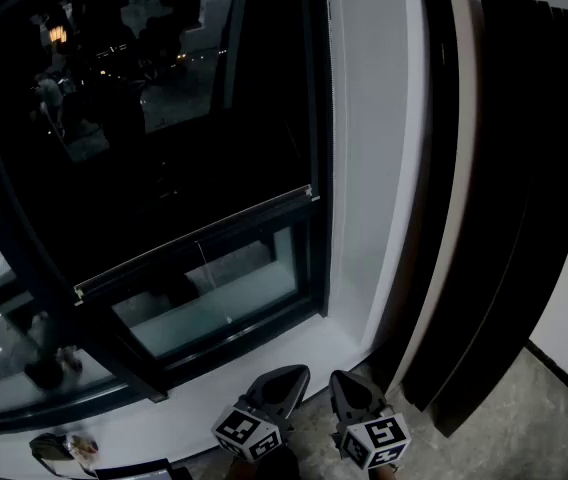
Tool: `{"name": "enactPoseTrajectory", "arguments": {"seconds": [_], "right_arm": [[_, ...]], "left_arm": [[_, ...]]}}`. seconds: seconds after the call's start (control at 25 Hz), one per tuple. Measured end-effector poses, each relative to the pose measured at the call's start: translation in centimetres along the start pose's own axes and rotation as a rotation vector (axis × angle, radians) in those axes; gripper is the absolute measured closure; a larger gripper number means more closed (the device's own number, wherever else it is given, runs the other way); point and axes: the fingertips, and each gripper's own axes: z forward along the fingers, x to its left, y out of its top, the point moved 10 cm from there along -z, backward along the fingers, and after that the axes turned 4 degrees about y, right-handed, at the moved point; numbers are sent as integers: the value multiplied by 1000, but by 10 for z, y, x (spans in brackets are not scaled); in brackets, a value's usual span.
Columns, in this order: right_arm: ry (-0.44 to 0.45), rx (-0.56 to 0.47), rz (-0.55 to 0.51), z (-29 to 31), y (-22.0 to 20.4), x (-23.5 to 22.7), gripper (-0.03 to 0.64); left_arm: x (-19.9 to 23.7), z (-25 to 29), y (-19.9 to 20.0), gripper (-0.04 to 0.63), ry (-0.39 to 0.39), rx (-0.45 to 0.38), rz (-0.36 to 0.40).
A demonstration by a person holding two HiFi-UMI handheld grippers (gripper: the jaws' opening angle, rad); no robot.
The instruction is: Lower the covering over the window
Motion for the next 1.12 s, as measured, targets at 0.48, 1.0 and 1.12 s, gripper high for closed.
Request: {"name": "enactPoseTrajectory", "arguments": {"seconds": [0.48,1.0,1.12], "right_arm": [[-23,-49,34,178,27,-21,606],[-196,12,-33,246,28,-73,606],[-205,-4,-56,258,49,-97,606]], "left_arm": [[163,78,44,594,-108,-9,45],[242,150,29,594,-206,72,-5],[250,168,31,594,-208,74,-8]]}}
